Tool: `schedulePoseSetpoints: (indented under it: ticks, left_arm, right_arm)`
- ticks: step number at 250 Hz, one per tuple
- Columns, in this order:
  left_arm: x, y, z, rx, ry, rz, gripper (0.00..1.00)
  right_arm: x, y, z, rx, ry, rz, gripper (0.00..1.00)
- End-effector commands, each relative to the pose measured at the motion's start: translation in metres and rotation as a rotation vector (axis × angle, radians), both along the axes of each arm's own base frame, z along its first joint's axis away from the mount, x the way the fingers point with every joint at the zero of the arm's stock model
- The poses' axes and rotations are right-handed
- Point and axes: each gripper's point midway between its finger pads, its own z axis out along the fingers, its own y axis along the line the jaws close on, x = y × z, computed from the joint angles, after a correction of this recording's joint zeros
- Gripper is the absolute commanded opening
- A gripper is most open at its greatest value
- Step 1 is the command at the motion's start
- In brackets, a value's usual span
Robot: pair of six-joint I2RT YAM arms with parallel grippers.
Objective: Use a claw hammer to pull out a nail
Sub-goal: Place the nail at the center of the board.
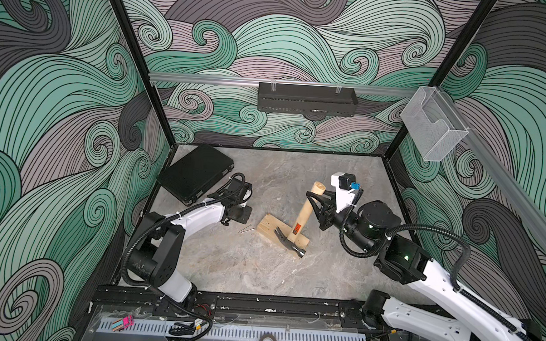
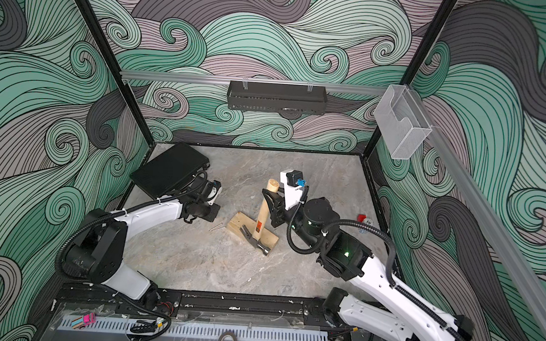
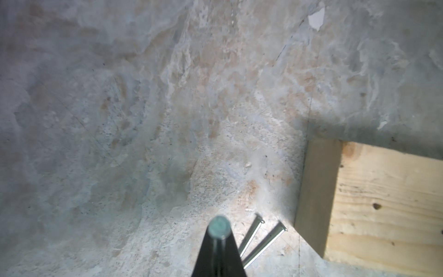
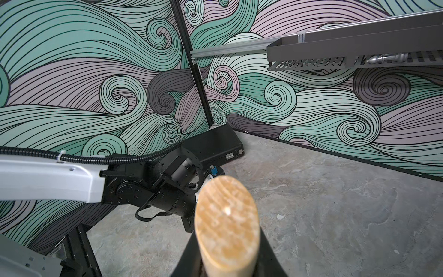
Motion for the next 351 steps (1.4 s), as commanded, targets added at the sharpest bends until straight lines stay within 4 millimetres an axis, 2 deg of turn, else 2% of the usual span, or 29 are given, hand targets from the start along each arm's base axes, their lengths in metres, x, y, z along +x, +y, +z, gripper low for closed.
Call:
schedulePoseSetpoints:
  ticks: [1,64,119,211,291,351]
  left_arm:
    - [-0.005,0.0,-0.004,-0.032,0.086,0.039,0.02]
    - [-0.01,-0.002,-0.022,-0.056,0.157,0.07,0.06]
    - [-0.01,-0.002,-0.028,-0.054,0.184,0.08,0.06]
    - [-0.013,0.004,-0.035,-0.038,0.204,0.115,0.15]
    - [-0.007,0.004,-0.018,-0.062,0.145,0.121,0.19]
    - [-0.005,0.001,0.016,-0.121,0.03,0.102,0.2]
  right_arm:
    - [-0.003,-0.014,0.056,0.169,-0.107,-0.031,0.0]
    - [-0.002,-0.015,0.051,0.168,-0.098,-0.038,0.0]
    - [-0.001,-0.016,0.047,0.166,-0.091,-0.047,0.0]
    - [0.003,-0.02,0.039,0.168,-0.073,-0.071,0.0]
    - [0.013,-0.024,0.04,0.244,-0.045,-0.106,0.0]
    - [0.028,-0.023,0.045,0.362,-0.005,-0.136,0.0]
